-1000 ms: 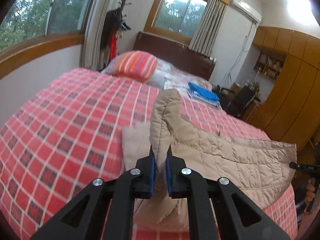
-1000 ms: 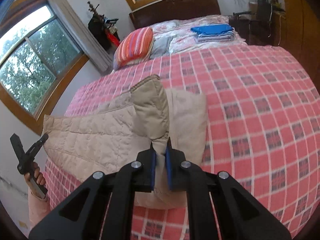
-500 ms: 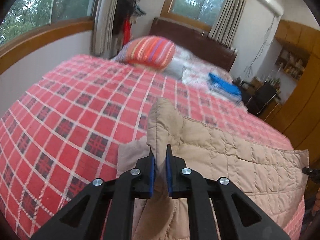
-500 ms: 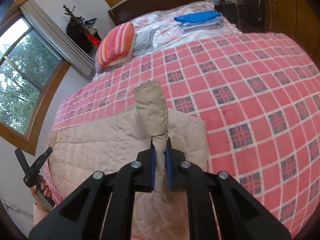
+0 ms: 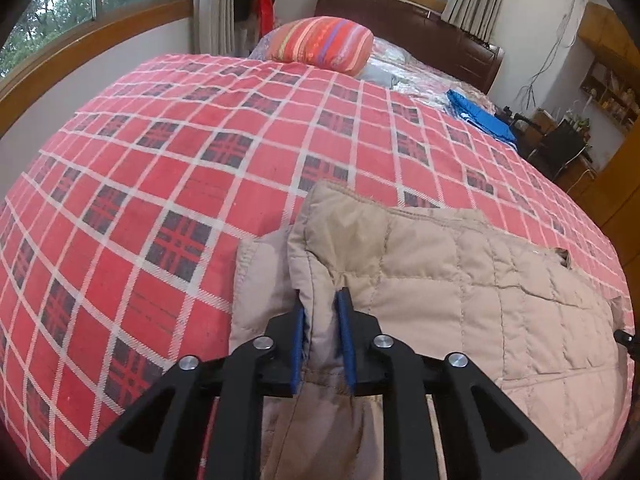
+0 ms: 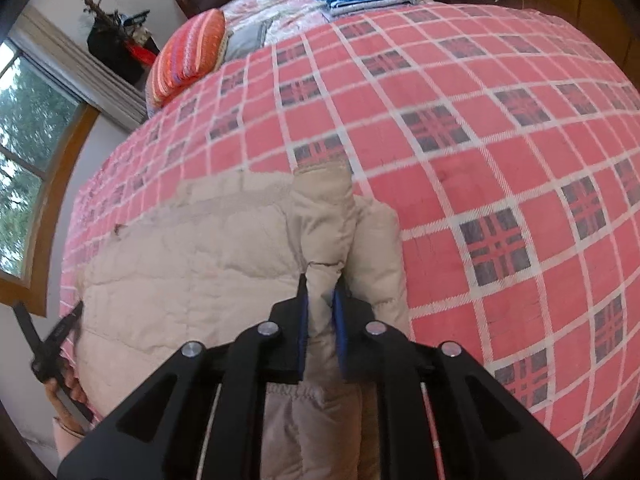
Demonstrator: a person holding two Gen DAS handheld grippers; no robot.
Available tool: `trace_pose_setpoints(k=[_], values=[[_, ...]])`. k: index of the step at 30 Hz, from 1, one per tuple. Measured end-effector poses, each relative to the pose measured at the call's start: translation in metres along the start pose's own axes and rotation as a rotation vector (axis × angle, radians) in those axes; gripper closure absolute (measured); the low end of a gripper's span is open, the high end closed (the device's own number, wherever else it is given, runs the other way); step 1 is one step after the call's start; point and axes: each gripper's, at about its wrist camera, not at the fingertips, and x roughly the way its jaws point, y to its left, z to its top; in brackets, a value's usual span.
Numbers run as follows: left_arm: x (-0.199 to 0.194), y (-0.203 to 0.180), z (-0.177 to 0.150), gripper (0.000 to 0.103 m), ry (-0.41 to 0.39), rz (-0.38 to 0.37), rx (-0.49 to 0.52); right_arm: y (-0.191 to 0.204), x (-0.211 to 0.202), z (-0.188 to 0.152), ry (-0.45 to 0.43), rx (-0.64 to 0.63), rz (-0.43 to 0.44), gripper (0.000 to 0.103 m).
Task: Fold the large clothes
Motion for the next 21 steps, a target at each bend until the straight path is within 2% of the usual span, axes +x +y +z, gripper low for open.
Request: trace_pose_setpoints(k=[1,2,4,8,12,16,19,21], values=[[-0.004,0.001,0.001,0.067,-0.001,0.016,-0.001,0.001,-0.002,-0.001,-0.003,-0.011,-0.005,0.086],[-0.008,0.003,0.001,0.060,-0.003,0.019,-0.004,0.003,-0.008,-0.004,-0.012,-0.033,-0.015,0.084],[-0.024,0.012,0.001,0.043,-0.013,-0.031,-0.018,0.003,-0.021,-0.008,-0.031,-0.045,-0.013,0.077],[-0.064,0.034,-0.008,0.036,-0.041,-0.104,-0.053,-0.001,-0.058,-0.025,-0.067,-0.071,0.052,0.076],[-0.093,0.054,-0.035,0.029,-0.042,-0.118,-0.031,-0.006,-0.081,-0.059,-0.076,-0.114,0.085,0.066],[-0.098,0.066,-0.065,0.029,-0.010,-0.139,-0.014,-0.012,-0.085,-0.099,-0.050,-0.131,0.133,0.066],[-0.096,0.071,-0.084,0.029,0.012,-0.184,-0.029,-0.018,-0.080,-0.119,-0.037,-0.118,0.153,0.066],[-0.092,0.070,-0.096,0.029,0.022,-0.187,-0.021,-0.020,-0.077,-0.128,-0.032,-0.111,0.171,0.066]])
